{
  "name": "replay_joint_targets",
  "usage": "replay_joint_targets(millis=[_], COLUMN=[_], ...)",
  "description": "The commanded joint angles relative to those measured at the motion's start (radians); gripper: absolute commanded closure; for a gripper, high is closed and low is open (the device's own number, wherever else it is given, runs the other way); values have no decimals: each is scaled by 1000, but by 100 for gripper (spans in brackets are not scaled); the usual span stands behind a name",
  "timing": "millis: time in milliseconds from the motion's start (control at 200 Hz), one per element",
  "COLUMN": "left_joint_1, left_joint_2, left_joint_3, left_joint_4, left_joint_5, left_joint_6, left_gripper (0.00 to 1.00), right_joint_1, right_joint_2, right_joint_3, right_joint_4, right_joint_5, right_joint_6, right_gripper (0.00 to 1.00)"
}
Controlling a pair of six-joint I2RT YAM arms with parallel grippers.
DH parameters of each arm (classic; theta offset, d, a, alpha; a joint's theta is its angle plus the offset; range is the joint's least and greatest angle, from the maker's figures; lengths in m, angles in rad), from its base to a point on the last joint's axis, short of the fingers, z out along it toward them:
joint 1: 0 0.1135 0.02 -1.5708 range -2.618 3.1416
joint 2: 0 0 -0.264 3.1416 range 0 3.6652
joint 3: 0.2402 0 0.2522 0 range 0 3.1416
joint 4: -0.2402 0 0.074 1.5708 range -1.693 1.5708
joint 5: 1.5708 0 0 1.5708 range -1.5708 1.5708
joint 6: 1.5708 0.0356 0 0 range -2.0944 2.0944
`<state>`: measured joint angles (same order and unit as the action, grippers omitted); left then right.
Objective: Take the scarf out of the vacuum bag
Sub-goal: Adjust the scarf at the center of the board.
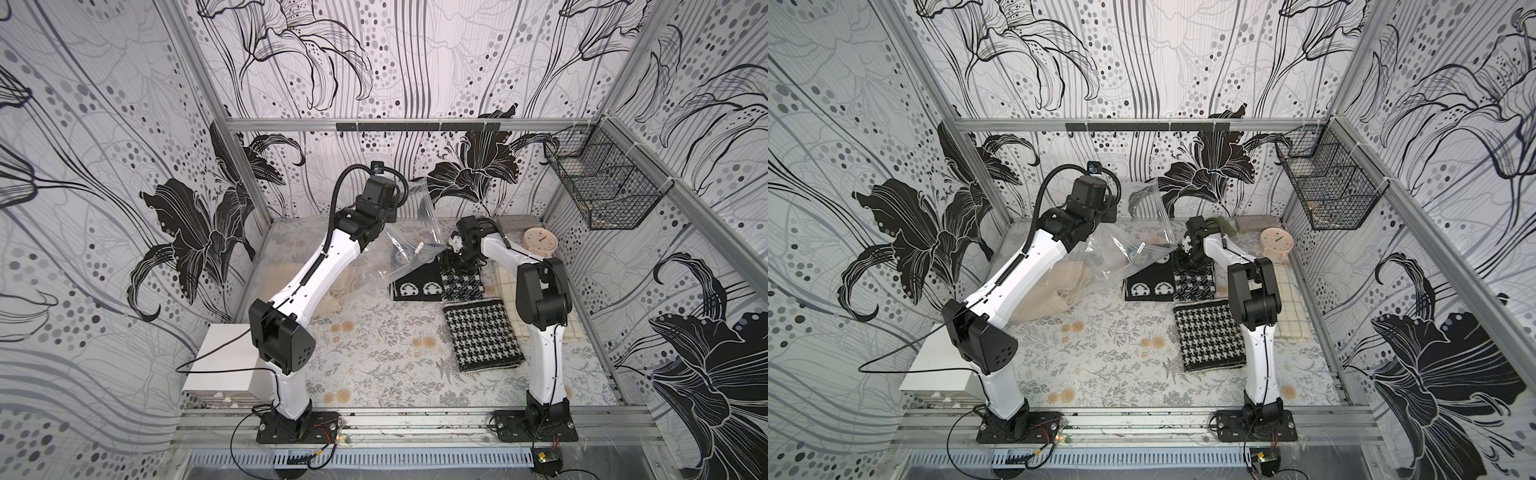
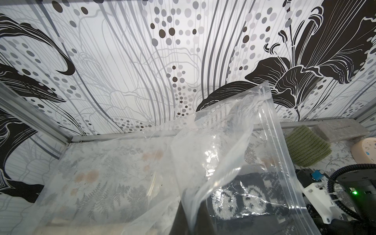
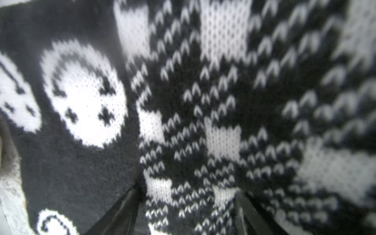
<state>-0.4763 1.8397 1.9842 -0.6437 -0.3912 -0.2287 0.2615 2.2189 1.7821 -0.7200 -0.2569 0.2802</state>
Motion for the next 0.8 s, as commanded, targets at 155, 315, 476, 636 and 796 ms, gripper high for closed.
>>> replay_joint_targets(millis=[155, 315, 476, 636, 796], left_joint_1=[4, 3, 4, 3, 3], left_joint_2=[-5, -5, -11, -15, -12], left_joint_3=[-4, -5, -8, -14, -24], left_joint_4=[55, 53, 54, 57, 59], left_joint_5=[6, 8, 6, 7, 10], left_joint_6=[2, 3, 2, 0, -8], left_gripper=[100, 100, 100, 100, 100], right_joint_1=[-58, -82, -96, -96, -96], right_joint_2=[0, 8, 30, 57, -19], right_joint_3=[-58, -35, -2, 52, 53], right_joint_4=[-81, -89, -92, -112, -121], right_joint_5=[132, 137, 149, 165, 177], right_joint_6=[22, 28, 55, 58, 47], right_gripper=[24, 24, 24, 24, 23])
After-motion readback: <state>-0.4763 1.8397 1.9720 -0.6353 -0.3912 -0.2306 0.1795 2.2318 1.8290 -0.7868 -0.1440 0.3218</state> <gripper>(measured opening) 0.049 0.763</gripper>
